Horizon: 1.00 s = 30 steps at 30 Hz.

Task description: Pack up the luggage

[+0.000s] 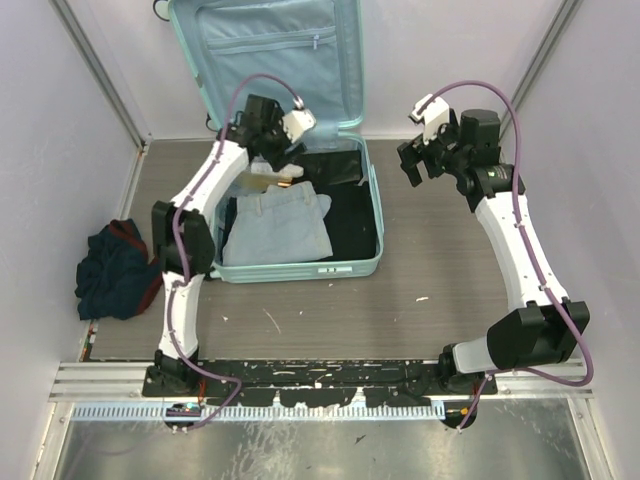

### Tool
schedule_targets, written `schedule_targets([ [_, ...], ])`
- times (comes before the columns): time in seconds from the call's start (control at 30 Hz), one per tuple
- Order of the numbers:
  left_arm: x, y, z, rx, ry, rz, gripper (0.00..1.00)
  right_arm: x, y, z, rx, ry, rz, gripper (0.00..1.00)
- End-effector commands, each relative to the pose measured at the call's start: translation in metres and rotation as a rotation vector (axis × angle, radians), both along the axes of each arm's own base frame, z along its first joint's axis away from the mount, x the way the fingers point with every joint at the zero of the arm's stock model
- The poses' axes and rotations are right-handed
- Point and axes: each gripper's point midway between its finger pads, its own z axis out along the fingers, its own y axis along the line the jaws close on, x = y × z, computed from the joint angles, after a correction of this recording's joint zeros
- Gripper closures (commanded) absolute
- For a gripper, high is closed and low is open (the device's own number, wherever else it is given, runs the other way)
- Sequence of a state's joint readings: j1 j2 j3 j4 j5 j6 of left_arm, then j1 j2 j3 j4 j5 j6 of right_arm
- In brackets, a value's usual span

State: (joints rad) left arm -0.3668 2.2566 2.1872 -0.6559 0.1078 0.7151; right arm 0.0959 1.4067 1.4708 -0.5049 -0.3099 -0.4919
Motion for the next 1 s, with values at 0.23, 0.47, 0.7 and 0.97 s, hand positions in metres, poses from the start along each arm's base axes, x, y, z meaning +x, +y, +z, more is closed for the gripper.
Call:
schedule_targets([
  [0.23,-0.006,0.087,0.204,-0.668,-0.193,0.194,0.16,-0.008,0.005,0.033,0.059,-0.089,0.017,0.05],
  [0.47,0.033,0.16,0.223,-0.809,-0.298,0.395,0.16,-0.006,0.005,0.035,0.113,-0.084,0.004,0.0],
  [0.7,0.069,0.198,0.249,-1.024,-0.4,0.358,0.27,0.001,0.0,0.037,0.153,-0.073,-0.014,0.0],
  [0.97,0.1,0.202,0.263,-1.072,-0.512,0.296,0.46,0.003,-0.002,0.032,0.143,-0.061,-0.018,0.0],
])
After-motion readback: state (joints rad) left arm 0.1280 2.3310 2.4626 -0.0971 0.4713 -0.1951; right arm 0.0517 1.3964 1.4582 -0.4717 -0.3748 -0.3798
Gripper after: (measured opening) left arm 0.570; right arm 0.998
